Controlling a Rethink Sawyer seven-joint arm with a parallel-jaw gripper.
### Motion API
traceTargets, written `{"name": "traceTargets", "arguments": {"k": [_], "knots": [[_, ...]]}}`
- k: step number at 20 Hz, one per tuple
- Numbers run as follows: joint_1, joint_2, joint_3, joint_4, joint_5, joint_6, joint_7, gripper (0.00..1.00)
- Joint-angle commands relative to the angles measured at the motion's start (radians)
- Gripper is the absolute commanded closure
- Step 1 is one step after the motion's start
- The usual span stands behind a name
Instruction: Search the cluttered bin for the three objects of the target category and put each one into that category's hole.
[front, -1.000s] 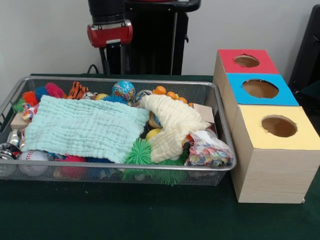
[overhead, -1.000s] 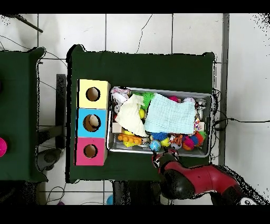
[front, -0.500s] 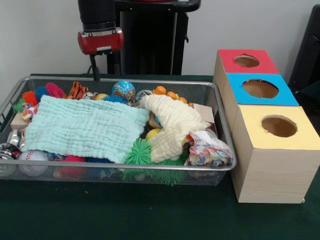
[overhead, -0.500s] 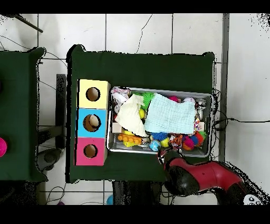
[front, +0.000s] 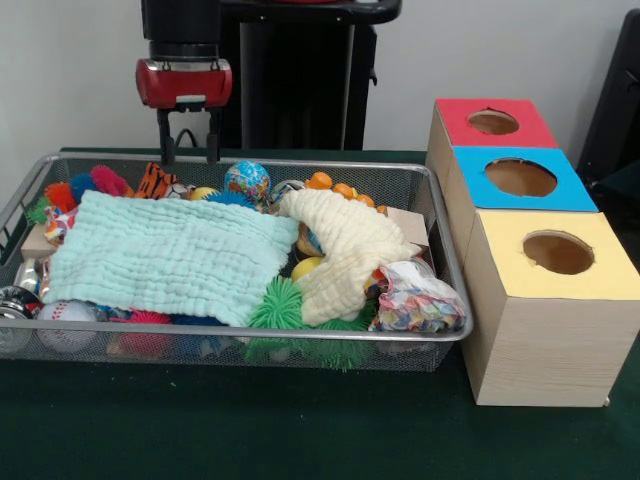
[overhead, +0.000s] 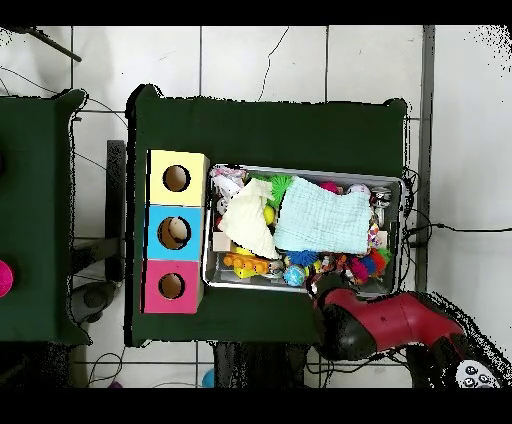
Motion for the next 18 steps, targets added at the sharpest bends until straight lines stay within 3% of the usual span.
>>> {"name": "traceTargets", "arguments": {"k": [1, 5, 12, 18], "knots": [[0.124, -0.017, -0.156, -0.160, -0.122, 0.039, 0.103, 0.00], [0.237, 0.016, -0.288, -0.193, -0.138, -0.029, 0.184, 0.00], [0.375, 0.109, -0.492, -0.257, -0.124, -0.155, 0.219, 0.00], [0.388, 0.176, -0.555, -0.286, -0.067, -0.231, 0.156, 0.00]]}}
